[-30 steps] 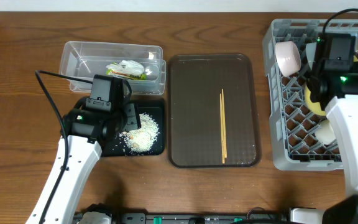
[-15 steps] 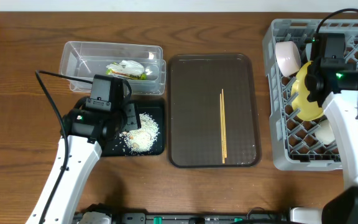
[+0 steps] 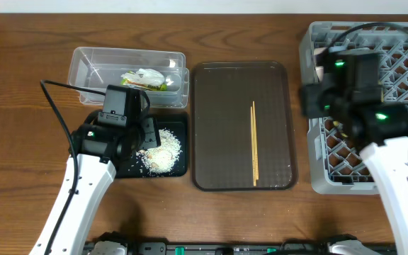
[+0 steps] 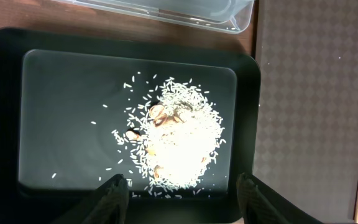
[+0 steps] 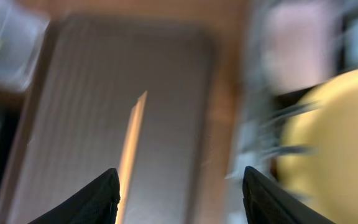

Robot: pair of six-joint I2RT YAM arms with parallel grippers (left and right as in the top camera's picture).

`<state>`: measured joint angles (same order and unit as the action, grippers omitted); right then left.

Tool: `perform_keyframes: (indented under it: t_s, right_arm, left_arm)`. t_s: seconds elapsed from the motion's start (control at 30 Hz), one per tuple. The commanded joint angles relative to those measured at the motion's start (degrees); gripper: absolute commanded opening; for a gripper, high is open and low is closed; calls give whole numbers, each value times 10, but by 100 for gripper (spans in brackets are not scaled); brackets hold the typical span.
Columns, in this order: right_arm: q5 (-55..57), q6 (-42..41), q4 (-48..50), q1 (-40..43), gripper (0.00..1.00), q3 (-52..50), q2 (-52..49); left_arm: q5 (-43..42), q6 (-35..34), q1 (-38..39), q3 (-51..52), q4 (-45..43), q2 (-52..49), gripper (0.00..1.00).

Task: Sort waste into correct bins and load items into the dishwasher rack
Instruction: 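Release the plate and reach the right gripper to the chopsticks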

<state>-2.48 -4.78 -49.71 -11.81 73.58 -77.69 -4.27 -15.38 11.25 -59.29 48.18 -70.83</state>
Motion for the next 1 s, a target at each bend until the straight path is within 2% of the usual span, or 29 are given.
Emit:
perform_keyframes:
  t_s: [0.0,0.37,0.5,0.97]
  right_arm:
    - [-49,-62,0,-37,61,-54,-38]
    - [-32,-142,129,-111,53,-198,-134]
    - [6,-180,149,-124,53,-208,-155]
    - [26,-216,172,-145,51,-211,-202]
  left_arm:
    - [7,3,-2,-6,2,1,59]
    - [7,3,-2,-6,4,1,59]
    - [7,3,-2,-6,7,1,59]
    - [7,3,-2,-6,6,1,59]
